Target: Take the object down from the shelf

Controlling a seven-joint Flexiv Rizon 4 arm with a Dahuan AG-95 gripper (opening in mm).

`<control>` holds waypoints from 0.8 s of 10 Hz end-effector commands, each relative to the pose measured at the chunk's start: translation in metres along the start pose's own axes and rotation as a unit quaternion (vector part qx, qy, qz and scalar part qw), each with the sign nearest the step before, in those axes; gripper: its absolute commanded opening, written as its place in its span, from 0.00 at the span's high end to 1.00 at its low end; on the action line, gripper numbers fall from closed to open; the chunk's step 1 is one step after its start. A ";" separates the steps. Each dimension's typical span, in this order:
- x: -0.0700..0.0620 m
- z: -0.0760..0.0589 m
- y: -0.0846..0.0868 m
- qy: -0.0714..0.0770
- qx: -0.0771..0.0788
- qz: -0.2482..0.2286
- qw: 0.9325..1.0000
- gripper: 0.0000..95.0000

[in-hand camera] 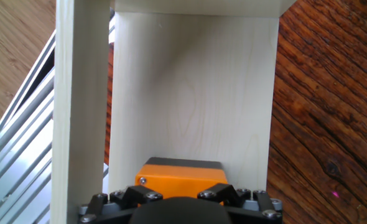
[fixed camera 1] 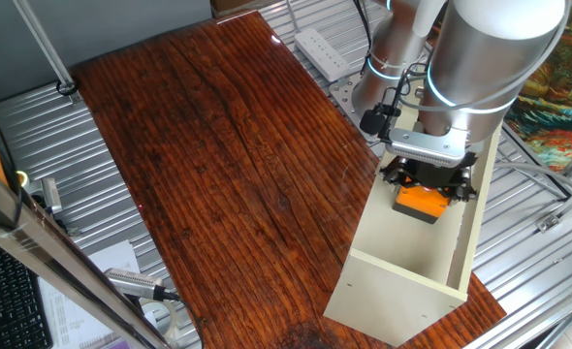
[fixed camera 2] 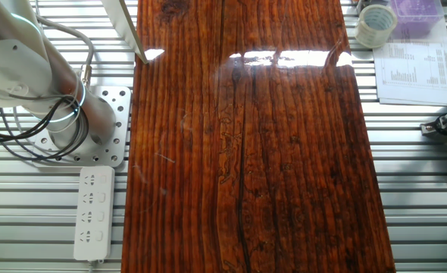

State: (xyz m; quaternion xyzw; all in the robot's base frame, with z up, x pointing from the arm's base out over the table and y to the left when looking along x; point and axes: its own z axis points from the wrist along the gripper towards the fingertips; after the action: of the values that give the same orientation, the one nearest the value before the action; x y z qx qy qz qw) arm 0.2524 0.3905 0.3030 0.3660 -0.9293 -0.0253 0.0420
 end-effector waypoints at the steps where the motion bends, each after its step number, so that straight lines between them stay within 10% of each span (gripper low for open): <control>1: 0.002 0.001 0.001 0.000 0.000 0.000 1.000 0.00; 7: 0.009 0.004 0.004 -0.001 0.001 0.001 1.000 0.00; 8: 0.009 0.004 0.005 -0.001 0.001 0.001 1.000 0.20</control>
State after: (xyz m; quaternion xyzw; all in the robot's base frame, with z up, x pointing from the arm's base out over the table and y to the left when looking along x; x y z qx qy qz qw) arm 0.2421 0.3872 0.2999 0.3649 -0.9298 -0.0243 0.0407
